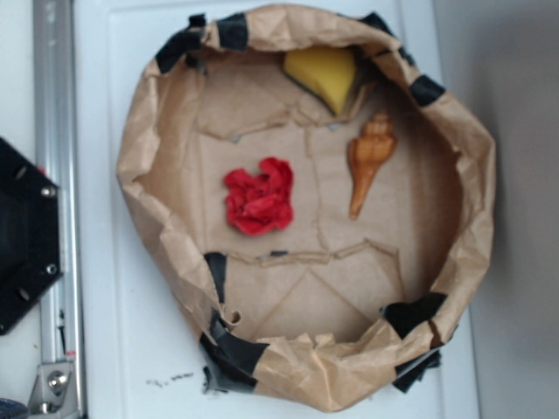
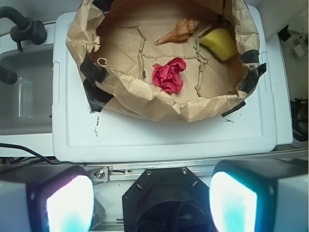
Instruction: Grab the red paper.
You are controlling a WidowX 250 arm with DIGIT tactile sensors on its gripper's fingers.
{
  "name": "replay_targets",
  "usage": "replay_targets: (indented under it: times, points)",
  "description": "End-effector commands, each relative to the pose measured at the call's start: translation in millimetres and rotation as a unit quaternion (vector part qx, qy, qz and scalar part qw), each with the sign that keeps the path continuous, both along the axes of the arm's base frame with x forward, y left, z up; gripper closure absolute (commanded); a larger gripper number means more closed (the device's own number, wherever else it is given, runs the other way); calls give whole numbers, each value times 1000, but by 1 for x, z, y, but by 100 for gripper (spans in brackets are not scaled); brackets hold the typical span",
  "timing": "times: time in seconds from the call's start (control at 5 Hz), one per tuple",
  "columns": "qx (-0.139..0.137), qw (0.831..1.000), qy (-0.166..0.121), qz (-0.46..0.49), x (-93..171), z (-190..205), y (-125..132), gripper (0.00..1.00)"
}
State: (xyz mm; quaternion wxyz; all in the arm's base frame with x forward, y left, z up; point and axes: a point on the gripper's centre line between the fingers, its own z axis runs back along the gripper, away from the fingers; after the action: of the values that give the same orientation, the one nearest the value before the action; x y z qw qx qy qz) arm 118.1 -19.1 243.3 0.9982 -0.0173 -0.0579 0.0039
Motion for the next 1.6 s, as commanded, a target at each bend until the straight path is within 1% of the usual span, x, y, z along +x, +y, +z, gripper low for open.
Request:
replay_targets:
  times: [0.0, 0.2, 0.4, 0.6, 0.8, 1.0, 1.2, 1.4]
  points:
    - [0, 1000, 0, 0, 0, 0, 0, 0]
    - [1, 996, 24, 84, 50, -44, 46, 0]
    - [-13, 994, 30, 101, 98, -72, 59, 0]
    - [-15, 996, 19, 80, 149, -101, 44, 0]
    - [-40, 998, 38, 11, 189, -142, 11, 0]
    - [-32, 997, 70, -29, 185, -172, 1, 0]
    - [-16, 993, 114, -33, 173, -201, 24, 0]
    - [-9, 991, 123, -45, 164, -189, 28, 0]
